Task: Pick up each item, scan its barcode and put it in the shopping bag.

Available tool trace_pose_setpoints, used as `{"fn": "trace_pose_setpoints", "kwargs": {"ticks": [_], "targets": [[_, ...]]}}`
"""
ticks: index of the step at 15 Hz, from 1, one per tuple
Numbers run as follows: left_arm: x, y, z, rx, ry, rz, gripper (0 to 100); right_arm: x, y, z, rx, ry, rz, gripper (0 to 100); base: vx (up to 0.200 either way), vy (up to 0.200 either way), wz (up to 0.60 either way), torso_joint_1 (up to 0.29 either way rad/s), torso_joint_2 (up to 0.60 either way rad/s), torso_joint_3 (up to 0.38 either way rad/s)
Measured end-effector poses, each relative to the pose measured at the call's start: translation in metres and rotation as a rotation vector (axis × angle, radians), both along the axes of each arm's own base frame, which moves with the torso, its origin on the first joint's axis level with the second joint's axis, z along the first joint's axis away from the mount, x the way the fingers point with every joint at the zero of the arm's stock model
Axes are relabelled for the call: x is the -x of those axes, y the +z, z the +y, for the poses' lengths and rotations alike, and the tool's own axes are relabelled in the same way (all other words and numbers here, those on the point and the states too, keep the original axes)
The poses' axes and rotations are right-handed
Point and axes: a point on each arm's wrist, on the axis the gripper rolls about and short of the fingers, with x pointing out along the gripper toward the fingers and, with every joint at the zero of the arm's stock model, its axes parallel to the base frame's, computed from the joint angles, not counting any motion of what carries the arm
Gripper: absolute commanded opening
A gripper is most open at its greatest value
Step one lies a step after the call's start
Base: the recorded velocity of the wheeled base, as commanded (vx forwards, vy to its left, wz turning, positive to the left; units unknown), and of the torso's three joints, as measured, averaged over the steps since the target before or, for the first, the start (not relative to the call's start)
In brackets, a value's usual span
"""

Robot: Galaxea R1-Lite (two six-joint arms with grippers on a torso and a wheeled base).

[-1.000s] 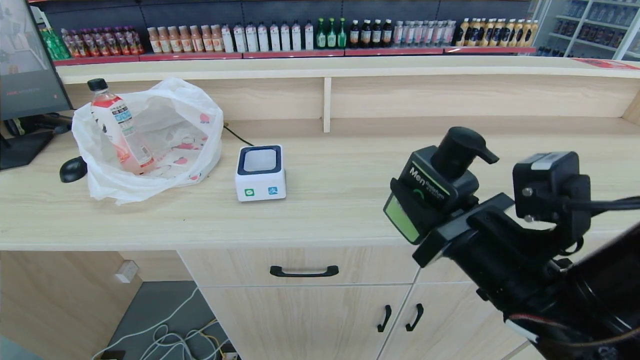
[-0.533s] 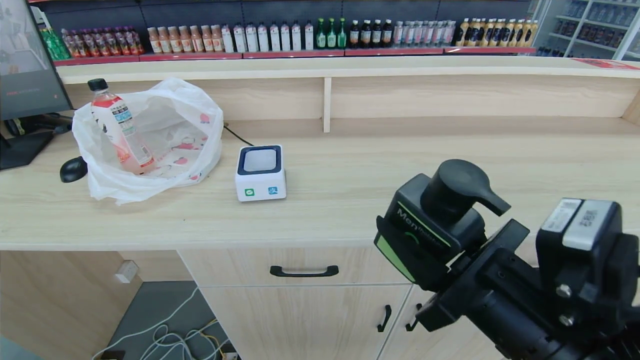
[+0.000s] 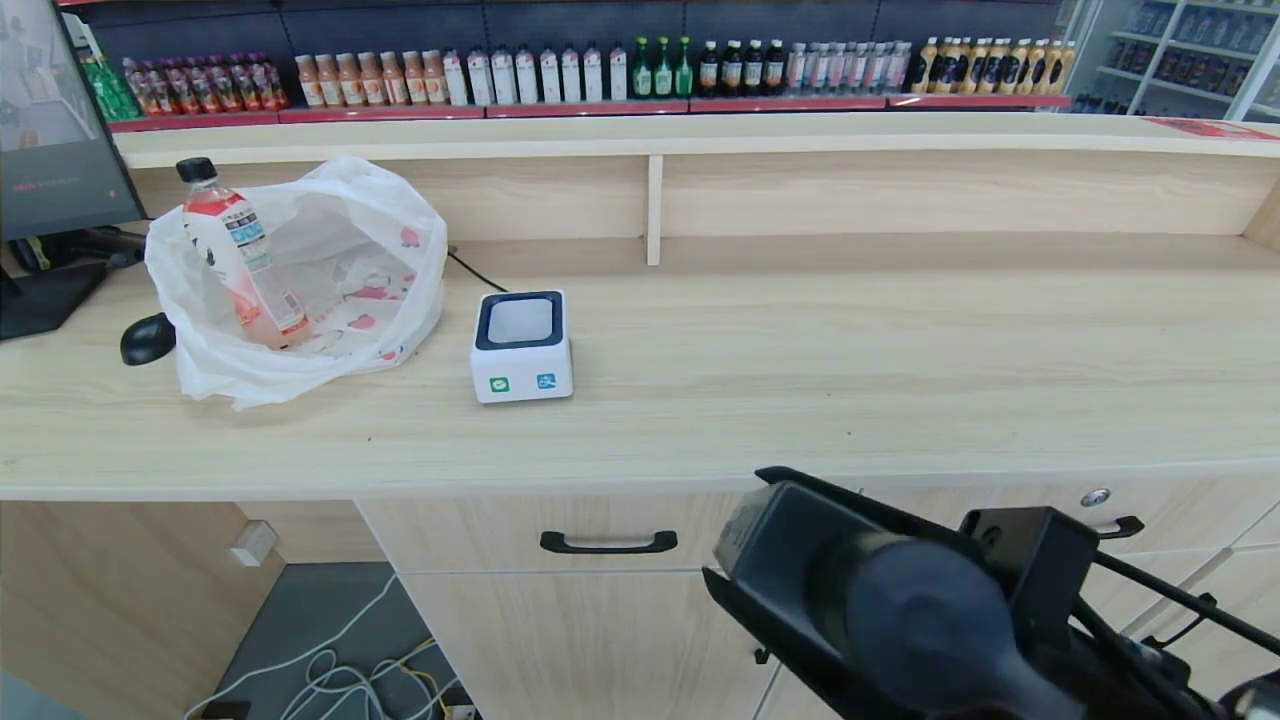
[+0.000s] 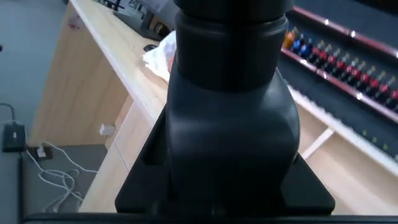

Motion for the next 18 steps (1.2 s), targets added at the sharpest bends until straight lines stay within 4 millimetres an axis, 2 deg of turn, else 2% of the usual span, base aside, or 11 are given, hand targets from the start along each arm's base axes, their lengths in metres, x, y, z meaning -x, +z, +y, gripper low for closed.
{"fn": "trace_pose_setpoints", "kwargs": {"ticks": [4,7,13,18], "targets": [[0.000,0.000,0.000,0.000,0.000,0.000,100,0.005,-0.006,-0.004,0.118,0.052,-0.186,0,0.000,0.000,0.00,0.000,0.00,0.000],[0.000,0.000,0.000,0.000,0.001,0.000,100,0.003,-0.001,-0.003,0.139,0.071,-0.293,0,0.000,0.000,0.00,0.000,0.00,0.000],[0.000,0.000,0.000,0.000,0.000,0.000,100,0.000,0.003,-0.008,0.249,-0.058,-0.570,0,0.000,0.000,0.00,0.000,0.00,0.000],[0.000,0.000,0.000,0.000,0.000,0.000,100,-0.009,0.011,0.007,0.309,-0.146,-0.792,0,0.000,0.000,0.00,0.000,0.00,0.000]]}}
